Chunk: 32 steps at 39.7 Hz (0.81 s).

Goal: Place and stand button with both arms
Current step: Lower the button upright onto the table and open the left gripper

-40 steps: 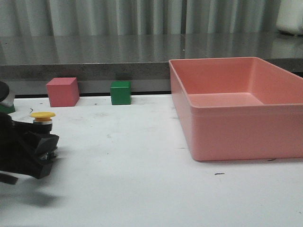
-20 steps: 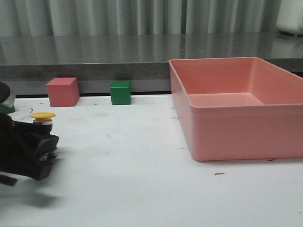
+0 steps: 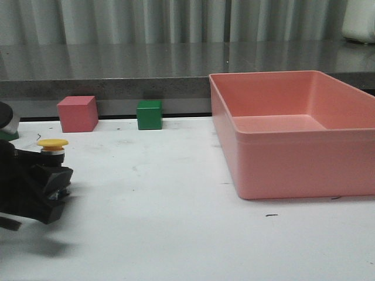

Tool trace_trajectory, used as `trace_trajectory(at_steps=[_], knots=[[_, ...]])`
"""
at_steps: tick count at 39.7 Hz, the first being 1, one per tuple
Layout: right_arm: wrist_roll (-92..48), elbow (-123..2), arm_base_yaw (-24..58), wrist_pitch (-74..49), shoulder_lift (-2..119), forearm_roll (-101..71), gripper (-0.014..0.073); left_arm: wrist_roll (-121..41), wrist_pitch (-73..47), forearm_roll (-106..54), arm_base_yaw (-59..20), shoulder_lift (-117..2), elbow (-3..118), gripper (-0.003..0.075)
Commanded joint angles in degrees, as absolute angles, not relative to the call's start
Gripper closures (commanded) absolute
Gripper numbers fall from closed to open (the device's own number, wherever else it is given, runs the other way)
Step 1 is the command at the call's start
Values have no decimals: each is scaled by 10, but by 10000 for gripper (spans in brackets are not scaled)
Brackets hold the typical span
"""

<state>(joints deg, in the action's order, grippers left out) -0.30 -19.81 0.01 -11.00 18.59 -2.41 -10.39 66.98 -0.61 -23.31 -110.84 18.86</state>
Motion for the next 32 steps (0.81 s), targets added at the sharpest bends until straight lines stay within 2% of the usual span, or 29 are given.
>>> trace_trajectory(at_steps=[1,19,32], knots=[[-9,-212,-1,-66,188,-17,664,-103,779,-14,-231,-1093,188,311],[-9,-212,-1,-66,188,-17,664,-103,779,-14,-231,-1093,188,263],[-9,-212,-1,-66,188,-17,664,-103,779,-14,-231,-1089,184,263]])
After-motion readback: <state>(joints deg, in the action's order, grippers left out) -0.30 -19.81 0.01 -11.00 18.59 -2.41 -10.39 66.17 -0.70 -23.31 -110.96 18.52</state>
